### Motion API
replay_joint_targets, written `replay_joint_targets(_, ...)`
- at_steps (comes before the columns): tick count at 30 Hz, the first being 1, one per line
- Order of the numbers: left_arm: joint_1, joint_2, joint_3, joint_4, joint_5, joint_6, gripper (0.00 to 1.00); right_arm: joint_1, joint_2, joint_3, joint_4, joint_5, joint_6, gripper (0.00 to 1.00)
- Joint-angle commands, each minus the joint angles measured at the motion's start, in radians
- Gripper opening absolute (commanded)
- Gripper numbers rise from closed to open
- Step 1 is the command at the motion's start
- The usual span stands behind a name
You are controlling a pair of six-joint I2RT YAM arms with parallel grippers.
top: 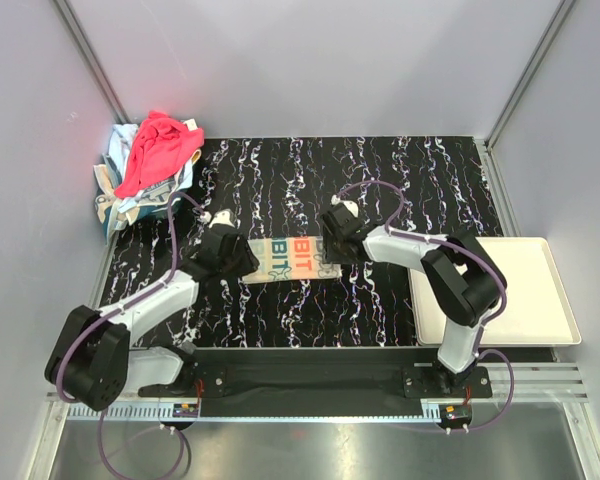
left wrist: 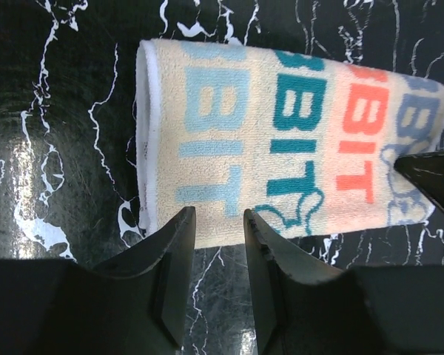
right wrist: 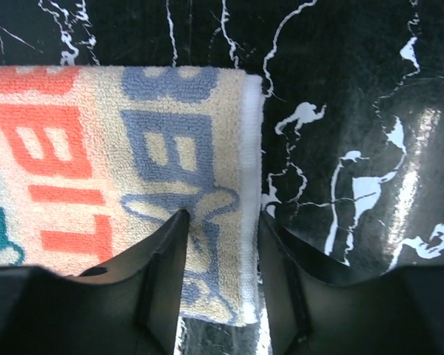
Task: Fold and stack the towels
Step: Neatly place the folded towel into the bin
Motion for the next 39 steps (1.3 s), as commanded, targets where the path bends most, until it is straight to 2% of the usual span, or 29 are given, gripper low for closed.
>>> replay_joint_targets(1, -0.001, -0.047, 0.049, 0.001, -0.006, 0.015, 0.37, 0.029, 0.065, 0.039, -0.068, 0.047, 0.029, 0.47)
replay_joint_targets(3, -0.001, -0.048, 0.054, -0.005, -0.006, 0.018, 0.37, 0.032, 0.084, 0.044, -0.080, 0.057, 0.040, 0.44)
replay_joint_targets(6, -0.003, -0.056, 0.055, -0.007, -0.003, 0.020, 0.37, 0.035, 0.098, 0.037, -0.089, 0.057, 0.061, 0.29)
replay_joint_targets(7, -0.003, -0.060, 0.052, -0.005, 0.002, 0.020, 0.37, 0.041, 0.098, 0.037, -0.102, 0.061, 0.067, 0.17)
replay_joint_targets(10, -0.001, -0.088, 0.049, -0.013, 0.034, 0.014, 0.37, 0.055, 0.079, 0.050, -0.158, 0.097, 0.078, 0.00)
replay_joint_targets(14, -0.021, -0.151, 0.028, -0.017, 0.066, -0.001, 0.37, 0.071, -0.012, 0.025, -0.253, 0.162, 0.097, 0.00)
replay_joint_targets(21, -0.052, -0.234, 0.001, -0.004, 0.085, -0.023, 0.37, 0.077, -0.366, -0.045, -0.598, 0.246, 0.158, 0.00)
replay_joint_targets(28, -0.070, -0.241, -0.043, 0.084, 0.143, -0.048, 0.36, 0.077, -0.524, -0.044, -0.849, 0.332, 0.227, 0.00)
replay_joint_targets(33, -0.087, -0.257, -0.083, 0.125, 0.157, -0.061, 0.36, 0.031, -0.527, 0.019, -0.939, 0.436, 0.223, 0.00)
replay_joint_targets(39, -0.130, -0.269, -0.107, 0.137, 0.165, -0.066, 0.36, -0.230, -0.675, -0.038, -0.803, 0.311, 0.105, 0.00)
